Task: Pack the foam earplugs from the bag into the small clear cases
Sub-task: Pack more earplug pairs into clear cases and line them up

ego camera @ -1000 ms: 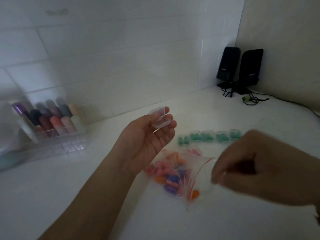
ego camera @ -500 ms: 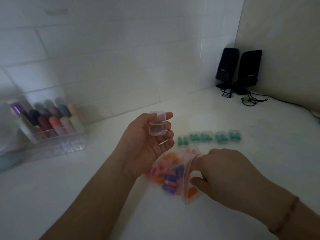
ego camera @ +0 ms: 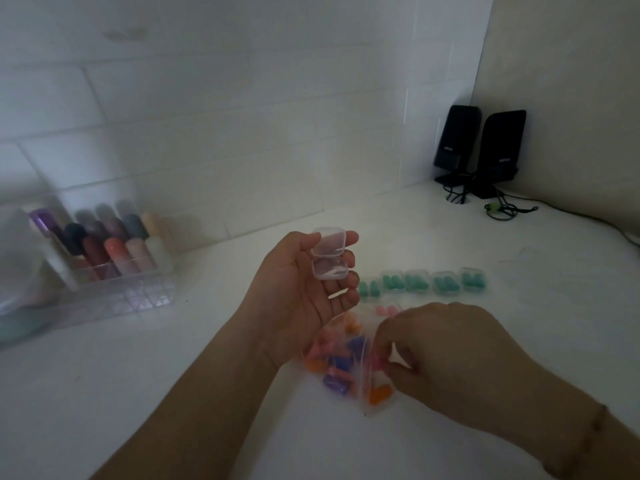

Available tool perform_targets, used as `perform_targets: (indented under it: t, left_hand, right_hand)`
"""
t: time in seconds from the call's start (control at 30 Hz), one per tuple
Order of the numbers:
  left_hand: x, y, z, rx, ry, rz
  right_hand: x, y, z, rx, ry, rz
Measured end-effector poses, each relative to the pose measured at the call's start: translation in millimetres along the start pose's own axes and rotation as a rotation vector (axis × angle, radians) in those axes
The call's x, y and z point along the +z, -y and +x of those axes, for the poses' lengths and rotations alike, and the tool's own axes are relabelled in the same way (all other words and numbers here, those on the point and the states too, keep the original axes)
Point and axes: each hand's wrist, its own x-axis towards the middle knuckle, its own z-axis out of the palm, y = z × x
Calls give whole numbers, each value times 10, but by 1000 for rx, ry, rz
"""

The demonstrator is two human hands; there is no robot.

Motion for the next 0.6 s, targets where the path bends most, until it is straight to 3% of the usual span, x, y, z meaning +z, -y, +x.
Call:
perform_targets:
  t: [0.1,0.2,0.27,0.37,0.47,0.6]
  left_hand:
    - [12,-1,-12,13,-1,16]
    - [32,5,-15,24,13,41]
    - [61,17,-22,23,41,67]
    - [106,43,-40,36,58,129]
    - [112,76,-48,64,88,171]
    - [114,122,-76,93,154,182]
  right_hand:
    - [-181,-200,-70,-19,22,193]
    - [-395,-252,-88,81,42,549]
    - [-450,-219,-77,78,-41,777]
    - [-380,-81,-2,58,-306,973]
    - [-226,34,62,75,-569,845]
    - [-95,100,97,82,-653,578]
